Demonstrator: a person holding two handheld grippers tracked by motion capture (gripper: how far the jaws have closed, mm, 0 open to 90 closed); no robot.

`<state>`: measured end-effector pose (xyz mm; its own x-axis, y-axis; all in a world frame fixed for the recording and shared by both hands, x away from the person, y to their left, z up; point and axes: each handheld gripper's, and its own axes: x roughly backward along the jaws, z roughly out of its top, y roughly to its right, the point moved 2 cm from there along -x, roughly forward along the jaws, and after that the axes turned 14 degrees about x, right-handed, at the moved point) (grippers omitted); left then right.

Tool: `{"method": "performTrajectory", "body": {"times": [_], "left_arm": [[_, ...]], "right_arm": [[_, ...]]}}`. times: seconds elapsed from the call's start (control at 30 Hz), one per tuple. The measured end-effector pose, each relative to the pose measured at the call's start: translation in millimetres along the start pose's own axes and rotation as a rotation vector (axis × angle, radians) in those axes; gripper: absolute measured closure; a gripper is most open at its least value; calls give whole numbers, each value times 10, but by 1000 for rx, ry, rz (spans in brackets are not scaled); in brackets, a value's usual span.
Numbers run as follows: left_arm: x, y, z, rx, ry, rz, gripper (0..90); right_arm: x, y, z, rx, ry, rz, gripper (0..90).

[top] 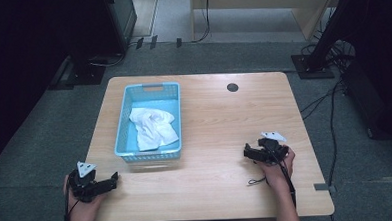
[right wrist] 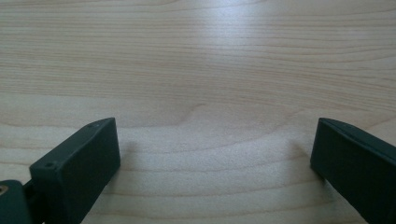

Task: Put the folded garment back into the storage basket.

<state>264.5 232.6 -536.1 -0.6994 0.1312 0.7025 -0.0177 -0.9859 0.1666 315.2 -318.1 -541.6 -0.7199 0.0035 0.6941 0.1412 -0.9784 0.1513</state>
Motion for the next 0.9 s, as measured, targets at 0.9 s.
{"method": "performTrajectory", "body": {"times": [0.9], "left_arm": [[0, 0, 0, 0, 0, 0, 0]], "right_arm": [[99, 254, -157, -28, -5, -28, 0]]}}
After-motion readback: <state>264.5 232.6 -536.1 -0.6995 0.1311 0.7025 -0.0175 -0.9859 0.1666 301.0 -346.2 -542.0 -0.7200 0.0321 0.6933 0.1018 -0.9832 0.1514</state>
